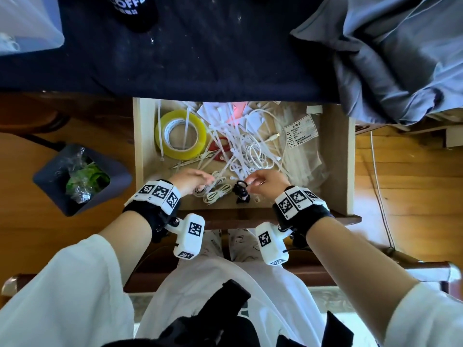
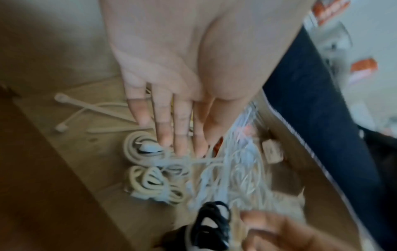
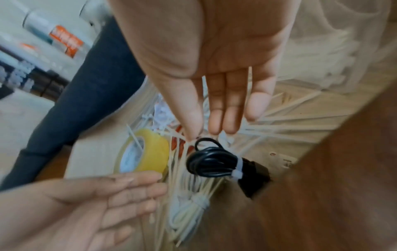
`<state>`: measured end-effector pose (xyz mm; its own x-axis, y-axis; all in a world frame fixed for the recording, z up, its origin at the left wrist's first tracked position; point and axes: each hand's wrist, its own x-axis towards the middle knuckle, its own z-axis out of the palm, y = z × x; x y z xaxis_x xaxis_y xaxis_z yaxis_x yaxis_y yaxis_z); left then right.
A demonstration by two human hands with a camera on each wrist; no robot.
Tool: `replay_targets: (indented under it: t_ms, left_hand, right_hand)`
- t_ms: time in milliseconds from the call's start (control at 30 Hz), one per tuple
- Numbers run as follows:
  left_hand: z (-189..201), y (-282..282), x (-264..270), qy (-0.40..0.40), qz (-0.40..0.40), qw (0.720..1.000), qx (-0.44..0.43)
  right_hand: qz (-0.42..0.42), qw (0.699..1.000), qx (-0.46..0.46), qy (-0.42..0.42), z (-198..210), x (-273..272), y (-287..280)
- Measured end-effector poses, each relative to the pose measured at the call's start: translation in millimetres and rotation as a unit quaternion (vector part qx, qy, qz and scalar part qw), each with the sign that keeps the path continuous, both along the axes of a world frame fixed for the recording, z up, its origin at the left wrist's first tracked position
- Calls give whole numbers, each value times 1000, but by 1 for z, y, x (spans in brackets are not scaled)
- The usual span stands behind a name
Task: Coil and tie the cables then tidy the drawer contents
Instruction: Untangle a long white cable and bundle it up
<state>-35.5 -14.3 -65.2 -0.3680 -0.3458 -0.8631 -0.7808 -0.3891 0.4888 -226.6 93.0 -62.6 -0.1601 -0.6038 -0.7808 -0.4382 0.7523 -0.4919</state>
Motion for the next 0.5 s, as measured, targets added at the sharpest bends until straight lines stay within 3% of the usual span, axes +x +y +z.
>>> replay_targets:
  t_ms: [100, 167, 333, 400, 500]
  left_hand:
    - [3, -7, 2, 38, 148, 988, 36]
    - [3, -9, 3, 33, 194, 980, 26]
    - [11, -5, 0, 48, 216, 975, 24]
    - [18, -3, -4, 61, 215, 974, 27]
    - [33, -4, -14, 95, 193, 976, 22]
  right_hand:
    - [-130, 987, -83, 41, -2, -8, 3]
    - [-129, 982, -116, 68, 1, -10, -1]
    - [35, 999, -16, 26, -7, -7, -13]
    - [3, 1000, 3, -24, -2, -7, -14]
    - [-76, 993, -42, -75, 17, -10, -15]
